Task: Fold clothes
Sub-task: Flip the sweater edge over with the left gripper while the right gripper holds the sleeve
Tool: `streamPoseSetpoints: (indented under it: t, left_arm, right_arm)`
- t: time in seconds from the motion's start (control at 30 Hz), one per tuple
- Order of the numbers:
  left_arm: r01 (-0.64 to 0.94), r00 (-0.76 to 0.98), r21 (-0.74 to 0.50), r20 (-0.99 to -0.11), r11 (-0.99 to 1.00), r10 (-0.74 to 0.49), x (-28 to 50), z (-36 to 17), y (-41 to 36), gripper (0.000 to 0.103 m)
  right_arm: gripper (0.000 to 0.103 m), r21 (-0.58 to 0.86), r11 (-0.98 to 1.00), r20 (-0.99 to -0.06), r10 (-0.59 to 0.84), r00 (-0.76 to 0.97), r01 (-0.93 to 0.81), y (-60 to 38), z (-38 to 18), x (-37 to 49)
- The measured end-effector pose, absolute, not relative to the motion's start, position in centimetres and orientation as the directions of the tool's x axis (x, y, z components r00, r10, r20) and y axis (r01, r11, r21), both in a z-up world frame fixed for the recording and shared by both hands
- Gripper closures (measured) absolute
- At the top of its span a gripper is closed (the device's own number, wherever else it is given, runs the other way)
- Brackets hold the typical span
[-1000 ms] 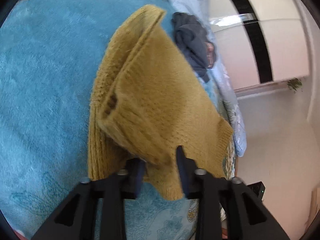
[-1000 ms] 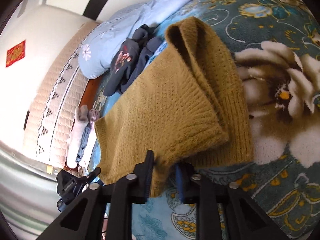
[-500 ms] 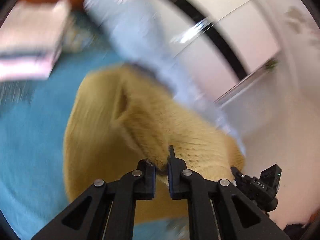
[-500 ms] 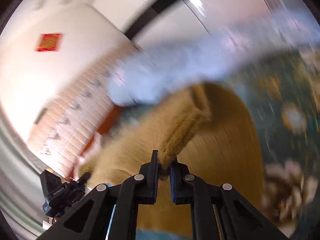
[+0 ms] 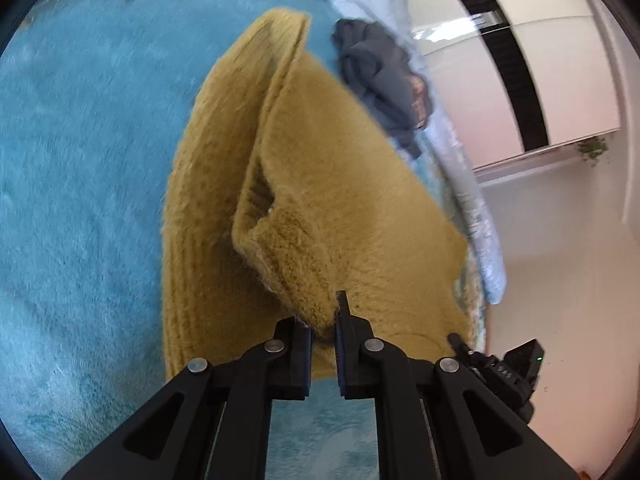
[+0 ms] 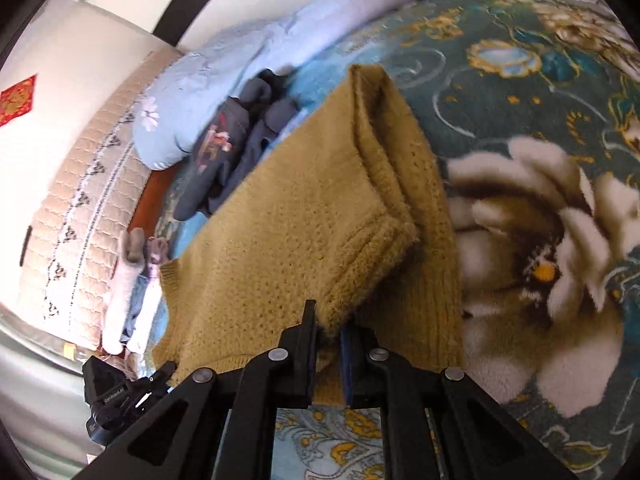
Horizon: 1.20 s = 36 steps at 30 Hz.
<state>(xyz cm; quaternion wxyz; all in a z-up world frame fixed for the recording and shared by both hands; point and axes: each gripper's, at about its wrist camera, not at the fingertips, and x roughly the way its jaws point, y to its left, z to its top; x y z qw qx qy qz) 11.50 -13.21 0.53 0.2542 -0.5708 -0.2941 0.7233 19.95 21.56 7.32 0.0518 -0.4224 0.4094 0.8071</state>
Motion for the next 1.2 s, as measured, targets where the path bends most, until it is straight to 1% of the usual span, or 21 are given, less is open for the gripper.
streamPoseSetpoints:
  t: [0.1, 0.13, 0.17, 0.33, 0.43, 0.53, 0.57, 0.6, 0.63, 0.67, 0.73, 0.87, 0.97, 1.0, 1.13, 1.2]
  left_arm:
    - [-0.045, -0.237, -0.716, -0.670, -0.697, 0.704, 12.0, 0.7, -13.7, 0.092]
    - [-0.056, -0.241, -0.706, -0.676, -0.706, 0.696, 12.0, 1.0, -13.7, 0.091]
    - [-0.069, -0.246, -0.694, -0.684, -0.716, 0.687, 12.0, 1.3, -13.7, 0.090]
    - [-0.076, -0.263, -0.656, -0.713, -0.751, 0.650, 12.7, 1.9, -14.9, 0.085]
    - [-0.073, -0.275, -0.596, -0.759, -0.800, 0.591, 12.8, 2.9, -15.4, 0.084]
    - [-0.067, -0.317, -0.543, -0.784, -0.837, 0.534, 12.7, 4.2, -16.3, 0.084]
    - [-0.067, -0.346, -0.528, -0.784, -0.847, 0.516, 12.7, 5.0, -16.6, 0.083]
    - [-0.068, -0.376, -0.512, -0.782, -0.857, 0.497, 12.6, 5.7, -16.8, 0.083]
    - [-0.080, -0.403, -0.503, -0.773, -0.860, 0.490, 12.5, 6.5, -16.7, 0.082]
    - [-0.105, -0.417, -0.499, -0.763, -0.860, 0.494, 12.4, 7.3, -16.1, 0.081]
    - [-0.183, -0.408, -0.496, -0.747, -0.849, 0.524, 12.5, 8.3, -13.9, 0.075]
    - [-0.359, -0.321, -0.480, -0.742, -0.801, 0.589, 13.2, 8.3, -7.7, 0.074]
    - [-0.472, -0.262, -0.441, -0.757, -0.764, 0.599, 14.0, 7.3, -2.7, 0.074]
    - [-0.498, -0.251, -0.426, -0.763, -0.755, 0.596, 14.6, 7.1, -2.0, 0.074]
    - [-0.513, -0.213, -0.380, -0.812, -0.770, 0.543, 15.5, 4.9, -0.4, 0.074]
    - [-0.507, -0.217, -0.390, -0.805, -0.768, 0.552, 15.8, 4.6, -0.9, 0.074]
  right_arm:
    - [0.093, 0.615, -0.660, -0.728, -0.264, -0.632, -0.432, 21.6, 6.9, 20.3]
    - [0.092, 0.609, -0.669, -0.728, -0.261, -0.633, -0.425, 21.6, 7.1, 20.4]
    - [0.089, 0.604, -0.679, -0.729, -0.259, -0.634, -0.417, 21.5, 7.4, 20.5]
    - [0.087, 0.587, -0.695, -0.717, -0.208, -0.665, -0.415, 22.4, 8.8, 21.8]
    - [0.087, 0.519, -0.700, -0.752, -0.102, -0.651, -0.490, 23.8, 9.2, 23.0]
    - [0.083, 0.547, -0.657, -0.743, -0.096, -0.663, -0.519, 25.1, 9.0, 23.2]
    - [0.076, 0.571, -0.639, -0.732, -0.111, -0.672, -0.516, 25.7, 8.9, 23.2]
    - [0.065, 0.595, -0.620, -0.720, -0.128, -0.682, -0.511, 26.2, 8.7, 23.2]
    - [0.059, 0.618, -0.601, -0.707, -0.144, -0.692, -0.507, 26.8, 8.6, 23.2]
    - [0.049, 0.630, -0.593, -0.702, -0.157, -0.695, -0.502, 26.9, 8.3, 23.0]
    - [0.048, 0.649, -0.581, -0.692, -0.181, -0.699, -0.491, 26.9, 7.8, 22.7]
    - [0.047, 0.685, -0.556, -0.671, -0.229, -0.706, -0.471, 27.1, 6.7, 22.0]
    - [0.047, 0.712, -0.535, -0.653, -0.264, -0.710, -0.456, 27.2, 5.9, 21.4]
    - [0.048, 0.722, -0.521, -0.645, -0.268, -0.716, -0.455, 27.4, 5.7, 21.6]
    - [0.049, 0.754, -0.476, -0.619, -0.281, -0.734, -0.453, 28.3, 5.1, 22.3]
    - [0.049, 0.741, -0.496, -0.628, -0.273, -0.728, -0.453, 28.3, 5.2, 21.6]
